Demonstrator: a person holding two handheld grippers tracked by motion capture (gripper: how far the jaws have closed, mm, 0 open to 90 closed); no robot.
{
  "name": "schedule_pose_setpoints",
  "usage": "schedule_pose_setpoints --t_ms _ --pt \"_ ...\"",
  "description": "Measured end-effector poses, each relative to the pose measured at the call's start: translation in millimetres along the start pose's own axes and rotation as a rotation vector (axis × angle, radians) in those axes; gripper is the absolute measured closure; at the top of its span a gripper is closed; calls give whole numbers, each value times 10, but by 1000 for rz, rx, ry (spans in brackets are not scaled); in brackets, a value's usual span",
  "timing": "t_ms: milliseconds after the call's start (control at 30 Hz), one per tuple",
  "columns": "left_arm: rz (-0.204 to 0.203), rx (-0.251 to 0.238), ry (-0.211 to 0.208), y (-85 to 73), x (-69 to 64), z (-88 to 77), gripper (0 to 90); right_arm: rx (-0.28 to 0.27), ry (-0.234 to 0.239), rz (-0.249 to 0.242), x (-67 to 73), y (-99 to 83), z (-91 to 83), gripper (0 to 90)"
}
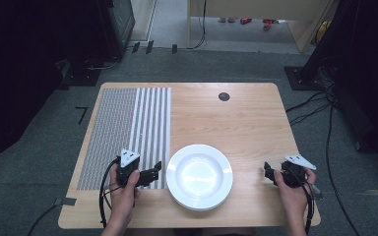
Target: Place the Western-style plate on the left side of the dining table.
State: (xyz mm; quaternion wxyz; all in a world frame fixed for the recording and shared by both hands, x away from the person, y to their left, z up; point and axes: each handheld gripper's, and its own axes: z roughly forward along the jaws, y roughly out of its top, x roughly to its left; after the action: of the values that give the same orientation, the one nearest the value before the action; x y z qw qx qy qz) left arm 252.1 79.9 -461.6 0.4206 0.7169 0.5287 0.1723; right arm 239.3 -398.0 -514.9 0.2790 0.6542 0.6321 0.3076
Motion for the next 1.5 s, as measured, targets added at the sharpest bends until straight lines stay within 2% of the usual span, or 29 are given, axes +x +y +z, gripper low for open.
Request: schedule_pose_setpoints --t_ms 133,300,567,733,900,1500 --pt "2 6 -6 -11 -14 14 157 -46 21 -18 147 33 -72 149" --pt "7 11 -14 -17 -34 21 157 -92 90 -5 297 44 -155 150" --pt "13 27 -22 -48 -68 57 157 -119 180 -12 534 40 -232 150" --pt "21 39 -28 -69 -96 86 157 -123 219 -42 681 32 -256 149" --pt "22 45 -31 -80 -107 99 157 -118 281 -31 790 22 -262 149" --pt "46 80 -26 -131 -188 168 157 -95 357 -104 1133 -27 -278 151"
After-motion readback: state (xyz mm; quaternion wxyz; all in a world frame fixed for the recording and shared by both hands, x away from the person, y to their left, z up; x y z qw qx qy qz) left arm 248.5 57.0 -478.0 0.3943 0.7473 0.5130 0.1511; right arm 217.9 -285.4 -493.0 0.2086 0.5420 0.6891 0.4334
